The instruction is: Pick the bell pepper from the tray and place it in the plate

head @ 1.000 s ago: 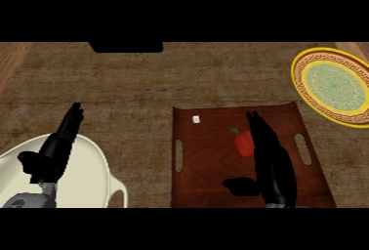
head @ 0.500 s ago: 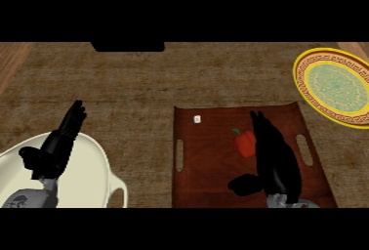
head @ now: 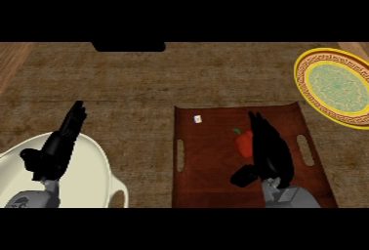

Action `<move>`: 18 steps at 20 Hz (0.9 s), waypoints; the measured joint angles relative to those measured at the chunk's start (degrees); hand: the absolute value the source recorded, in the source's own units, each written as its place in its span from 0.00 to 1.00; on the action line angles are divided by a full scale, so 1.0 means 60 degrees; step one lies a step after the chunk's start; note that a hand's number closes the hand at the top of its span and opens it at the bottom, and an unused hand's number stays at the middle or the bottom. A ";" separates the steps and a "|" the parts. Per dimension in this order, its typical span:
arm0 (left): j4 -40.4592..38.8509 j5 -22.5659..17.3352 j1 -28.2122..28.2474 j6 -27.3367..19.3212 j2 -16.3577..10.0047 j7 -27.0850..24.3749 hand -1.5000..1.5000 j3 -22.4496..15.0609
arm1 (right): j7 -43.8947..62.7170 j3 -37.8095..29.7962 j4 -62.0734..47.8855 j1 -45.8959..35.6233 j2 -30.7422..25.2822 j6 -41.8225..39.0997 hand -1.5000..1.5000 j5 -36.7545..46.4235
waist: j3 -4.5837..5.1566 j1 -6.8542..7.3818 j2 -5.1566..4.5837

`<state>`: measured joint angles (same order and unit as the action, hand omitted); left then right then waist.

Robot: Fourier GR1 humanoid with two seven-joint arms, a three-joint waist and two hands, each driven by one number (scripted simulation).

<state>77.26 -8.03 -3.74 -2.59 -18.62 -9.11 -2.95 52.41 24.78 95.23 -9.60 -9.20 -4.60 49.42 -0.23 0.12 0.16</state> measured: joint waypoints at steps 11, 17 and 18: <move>-0.0017 0.0316 -0.0051 0.0366 0.0271 0.0037 0.50 0.0405 | -0.0698 -0.0748 -0.1849 -0.0455 0.0429 0.0161 0.00 0.0675 | -0.0010 0.0004 0.0003; 0.0156 0.0521 -0.0075 0.0311 0.0476 0.0326 0.50 0.0446 | -0.1906 -0.1030 -0.2477 -0.0563 0.0446 0.0079 1.00 0.0281 | 0.0043 -0.0003 0.0045; 0.0090 0.0518 -0.0053 0.0415 0.0449 0.0241 0.50 0.0511 | -0.2113 -0.1080 -0.2609 -0.0567 0.0476 0.0209 1.00 0.0297 | 0.0065 -0.0006 0.0070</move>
<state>77.80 -4.92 -4.05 -0.10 -15.93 -7.67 0.12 39.73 18.30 79.58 -13.00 -6.34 -3.34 51.20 0.16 0.09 0.58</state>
